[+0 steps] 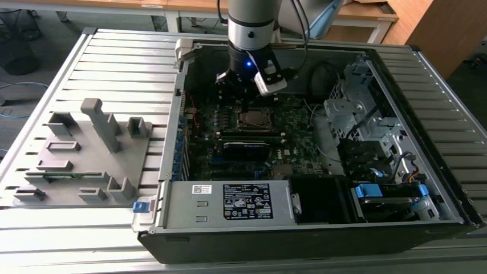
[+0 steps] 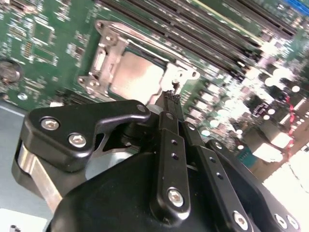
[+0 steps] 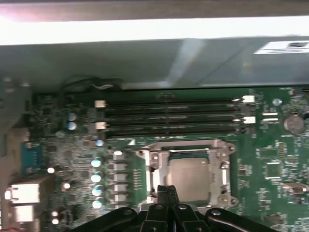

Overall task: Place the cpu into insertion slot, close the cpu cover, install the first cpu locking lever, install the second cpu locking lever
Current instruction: 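Install the first cpu locking lever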

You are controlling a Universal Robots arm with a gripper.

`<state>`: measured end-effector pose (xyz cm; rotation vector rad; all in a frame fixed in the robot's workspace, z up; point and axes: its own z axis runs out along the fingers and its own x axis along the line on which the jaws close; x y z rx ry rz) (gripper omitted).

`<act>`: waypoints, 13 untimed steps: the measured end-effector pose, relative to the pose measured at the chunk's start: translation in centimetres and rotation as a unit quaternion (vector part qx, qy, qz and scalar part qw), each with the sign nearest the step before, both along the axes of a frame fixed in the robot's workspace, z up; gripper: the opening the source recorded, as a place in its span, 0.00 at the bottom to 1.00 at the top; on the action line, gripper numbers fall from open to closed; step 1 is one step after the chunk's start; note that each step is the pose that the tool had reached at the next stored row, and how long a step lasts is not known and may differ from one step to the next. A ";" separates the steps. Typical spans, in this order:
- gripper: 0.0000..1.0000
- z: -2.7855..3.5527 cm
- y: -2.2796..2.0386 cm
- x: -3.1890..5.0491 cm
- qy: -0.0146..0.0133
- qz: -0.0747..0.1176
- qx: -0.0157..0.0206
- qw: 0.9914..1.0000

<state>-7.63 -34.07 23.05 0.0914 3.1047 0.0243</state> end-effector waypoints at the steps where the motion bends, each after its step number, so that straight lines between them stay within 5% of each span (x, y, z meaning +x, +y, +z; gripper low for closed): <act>1: 0.11 0.00 0.00 -0.26 0.000 0.000 0.000 1.000; 9: 0.11 0.05 -0.01 -0.65 0.000 0.000 0.000 1.000; 13: 0.11 0.71 0.00 -0.64 0.000 0.000 0.000 1.000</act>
